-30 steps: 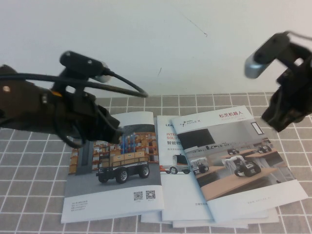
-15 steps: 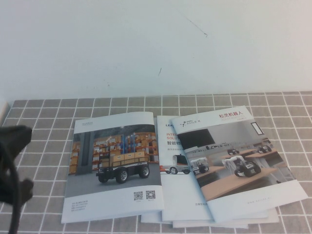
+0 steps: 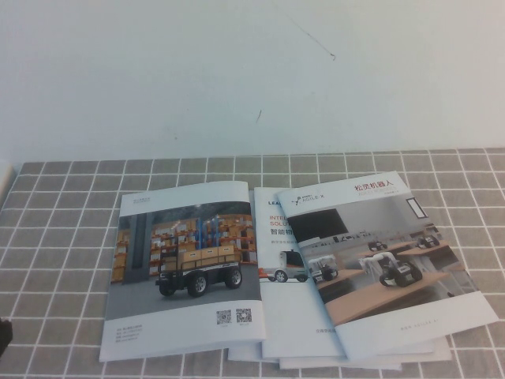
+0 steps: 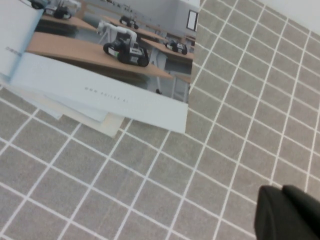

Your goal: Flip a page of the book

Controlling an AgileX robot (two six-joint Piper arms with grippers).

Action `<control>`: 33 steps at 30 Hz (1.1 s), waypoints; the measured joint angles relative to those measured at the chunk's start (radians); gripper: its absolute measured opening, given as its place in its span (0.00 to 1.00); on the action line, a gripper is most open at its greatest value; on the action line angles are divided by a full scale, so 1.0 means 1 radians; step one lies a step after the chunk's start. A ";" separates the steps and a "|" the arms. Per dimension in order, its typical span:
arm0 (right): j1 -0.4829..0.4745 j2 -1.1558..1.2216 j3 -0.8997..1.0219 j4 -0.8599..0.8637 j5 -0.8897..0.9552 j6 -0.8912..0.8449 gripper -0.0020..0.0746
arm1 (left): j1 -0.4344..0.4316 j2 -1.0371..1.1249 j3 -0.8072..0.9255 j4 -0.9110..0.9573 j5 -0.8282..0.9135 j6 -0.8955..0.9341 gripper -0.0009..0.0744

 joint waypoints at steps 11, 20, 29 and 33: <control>0.000 -0.072 0.136 0.000 0.002 0.077 0.02 | 0.000 -0.058 0.007 -0.111 -0.001 0.000 0.01; 0.000 -0.072 0.138 0.000 0.000 0.078 0.02 | 0.000 -0.058 0.007 -0.127 -0.001 0.000 0.01; 0.000 -0.072 0.138 0.000 0.000 0.078 0.02 | 0.007 -0.086 0.012 -0.130 -0.001 0.000 0.01; 0.000 -0.072 0.138 0.000 0.000 0.078 0.02 | 0.045 -0.169 0.059 -0.130 -0.001 0.000 0.01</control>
